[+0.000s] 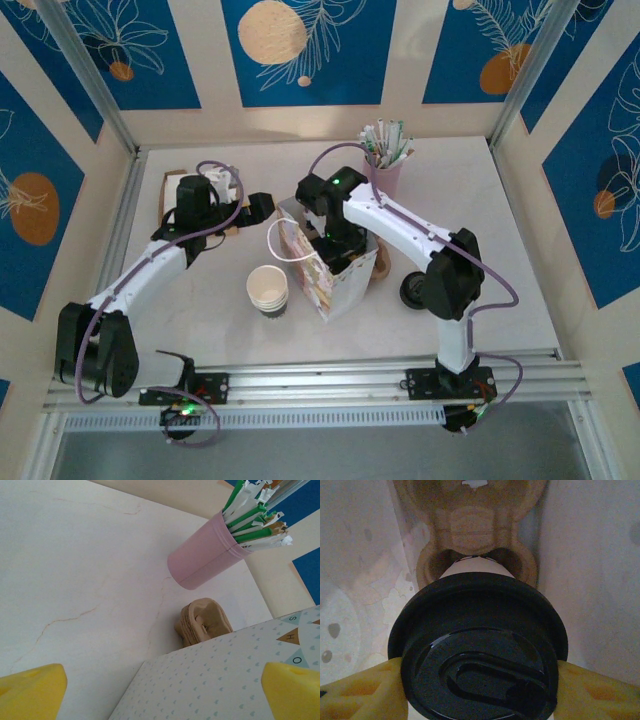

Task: Pack the takeout coffee

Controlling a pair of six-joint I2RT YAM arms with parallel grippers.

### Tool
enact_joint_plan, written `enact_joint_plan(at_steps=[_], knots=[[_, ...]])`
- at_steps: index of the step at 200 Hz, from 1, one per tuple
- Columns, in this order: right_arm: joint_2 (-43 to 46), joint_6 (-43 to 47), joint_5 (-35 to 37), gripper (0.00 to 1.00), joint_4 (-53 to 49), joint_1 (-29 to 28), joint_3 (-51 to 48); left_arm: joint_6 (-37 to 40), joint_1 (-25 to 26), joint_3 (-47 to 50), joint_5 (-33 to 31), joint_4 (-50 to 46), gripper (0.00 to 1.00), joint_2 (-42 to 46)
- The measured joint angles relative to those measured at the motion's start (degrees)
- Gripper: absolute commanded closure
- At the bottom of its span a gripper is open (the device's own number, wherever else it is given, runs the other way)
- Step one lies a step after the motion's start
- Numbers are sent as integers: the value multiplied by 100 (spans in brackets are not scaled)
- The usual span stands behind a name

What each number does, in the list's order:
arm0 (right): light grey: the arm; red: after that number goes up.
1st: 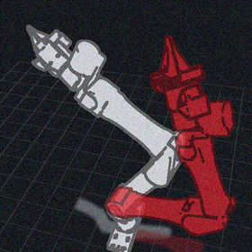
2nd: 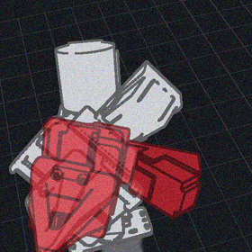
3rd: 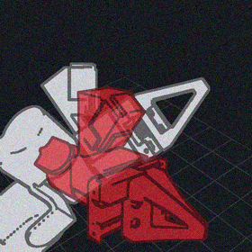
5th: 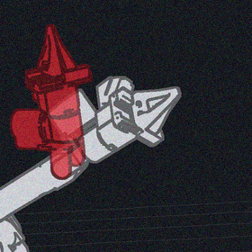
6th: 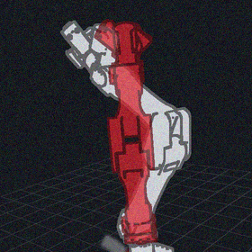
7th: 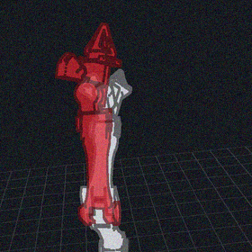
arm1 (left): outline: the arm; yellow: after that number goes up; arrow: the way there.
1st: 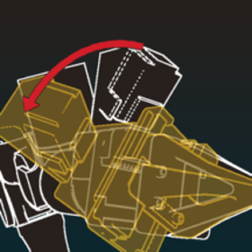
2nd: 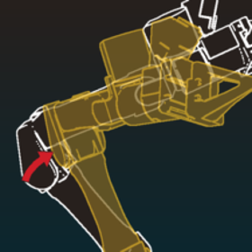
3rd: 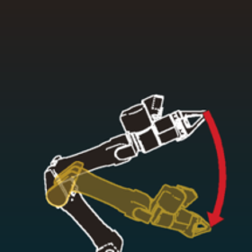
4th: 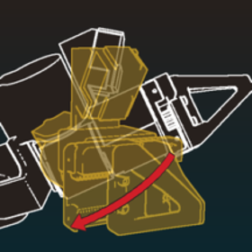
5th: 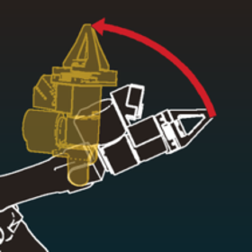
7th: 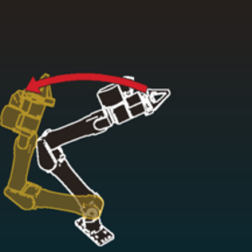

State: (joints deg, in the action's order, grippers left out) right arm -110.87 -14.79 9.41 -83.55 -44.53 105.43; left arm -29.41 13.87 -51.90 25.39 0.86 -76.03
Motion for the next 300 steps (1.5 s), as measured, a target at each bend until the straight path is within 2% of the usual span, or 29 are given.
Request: enact_joint_plan(at_steps=[300], knots=[[-103,46,-70,41,-107,33,114,-2,0,0,2,35,0,-76]])
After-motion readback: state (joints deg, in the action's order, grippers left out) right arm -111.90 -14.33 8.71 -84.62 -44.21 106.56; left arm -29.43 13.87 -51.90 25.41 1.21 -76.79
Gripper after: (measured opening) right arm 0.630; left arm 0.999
